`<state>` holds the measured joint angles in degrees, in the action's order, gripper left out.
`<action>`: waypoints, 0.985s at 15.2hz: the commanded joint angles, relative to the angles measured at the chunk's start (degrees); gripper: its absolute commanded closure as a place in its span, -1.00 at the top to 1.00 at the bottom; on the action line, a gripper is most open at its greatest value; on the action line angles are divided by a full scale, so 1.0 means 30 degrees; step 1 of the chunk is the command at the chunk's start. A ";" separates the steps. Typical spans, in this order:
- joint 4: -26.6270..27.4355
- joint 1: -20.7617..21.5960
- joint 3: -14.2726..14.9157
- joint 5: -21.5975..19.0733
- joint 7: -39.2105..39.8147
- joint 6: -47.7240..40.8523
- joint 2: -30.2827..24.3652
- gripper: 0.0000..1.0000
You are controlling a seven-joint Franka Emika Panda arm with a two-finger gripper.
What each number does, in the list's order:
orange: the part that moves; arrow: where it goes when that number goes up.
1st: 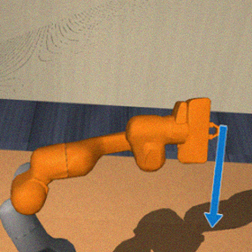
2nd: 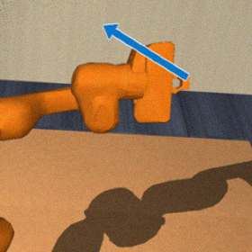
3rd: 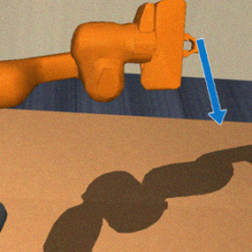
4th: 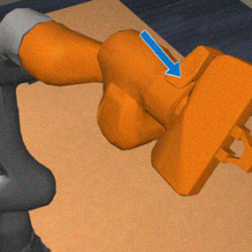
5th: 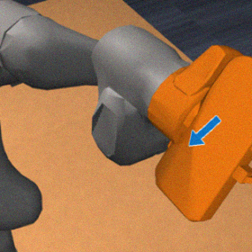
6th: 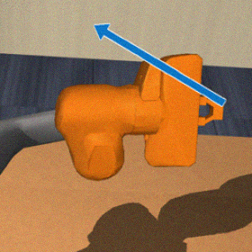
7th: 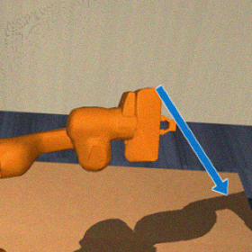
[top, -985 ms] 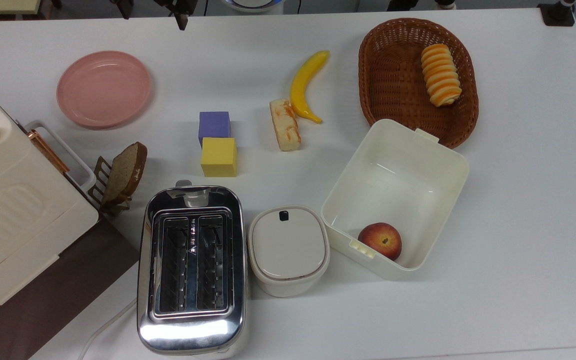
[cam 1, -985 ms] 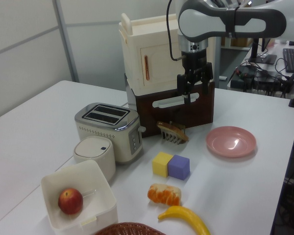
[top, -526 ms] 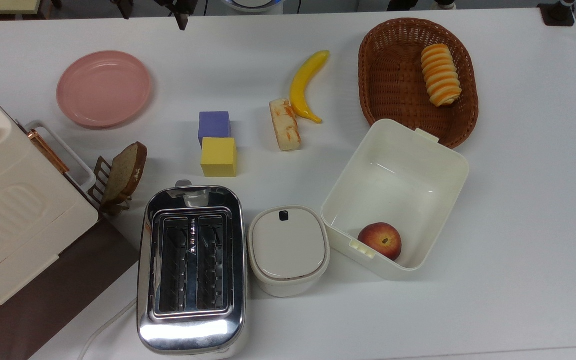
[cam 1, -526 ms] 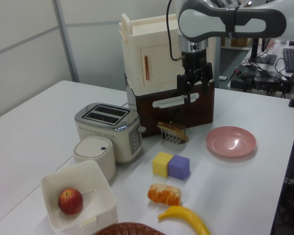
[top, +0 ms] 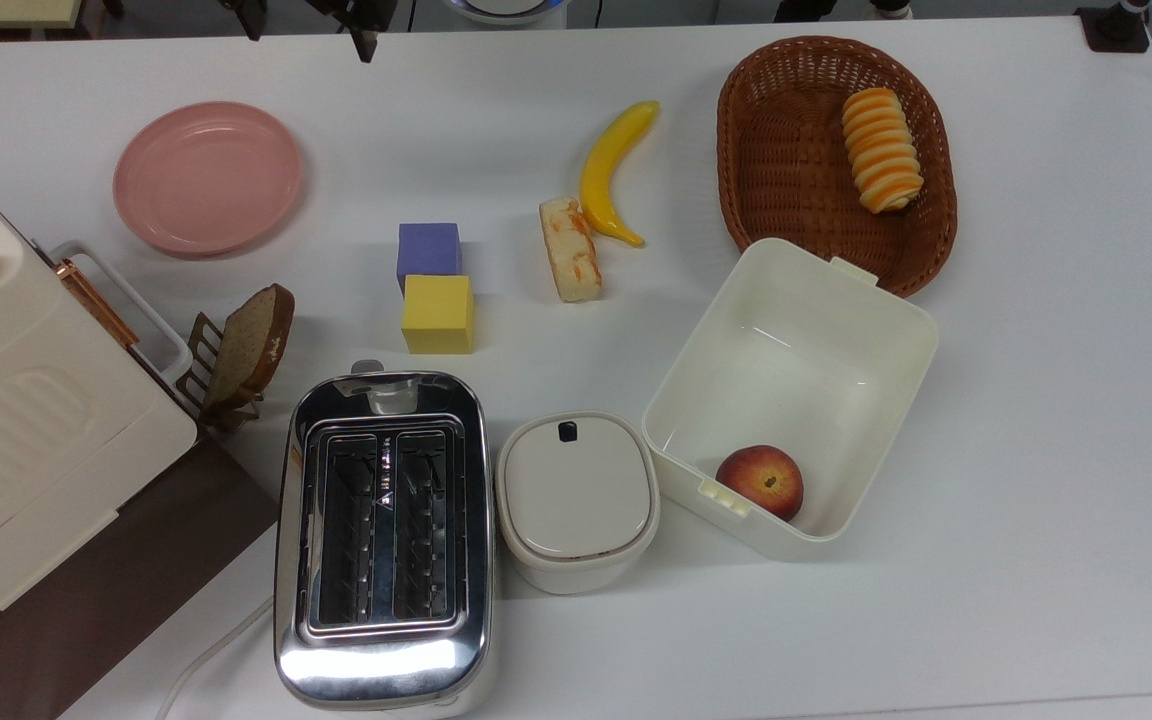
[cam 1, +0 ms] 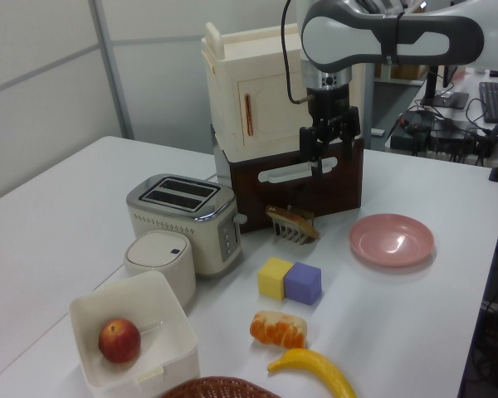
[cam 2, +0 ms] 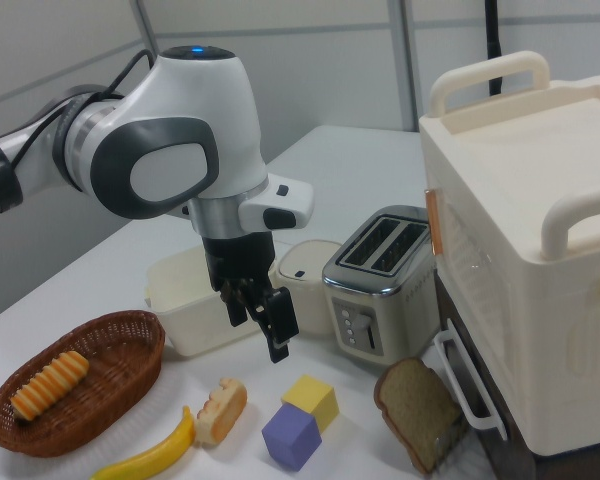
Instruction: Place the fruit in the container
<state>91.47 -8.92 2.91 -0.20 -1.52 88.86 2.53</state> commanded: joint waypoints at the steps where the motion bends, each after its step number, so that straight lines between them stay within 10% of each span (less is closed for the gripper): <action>1: -0.0052 -0.0045 -0.0090 -0.0226 0.0242 -0.0409 -0.0228 1.00; 15: 0.0124 0.0365 -0.0295 -0.0285 0.0095 -0.0206 0.0006 1.00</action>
<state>91.61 -8.52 1.89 -0.20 -1.52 88.76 2.74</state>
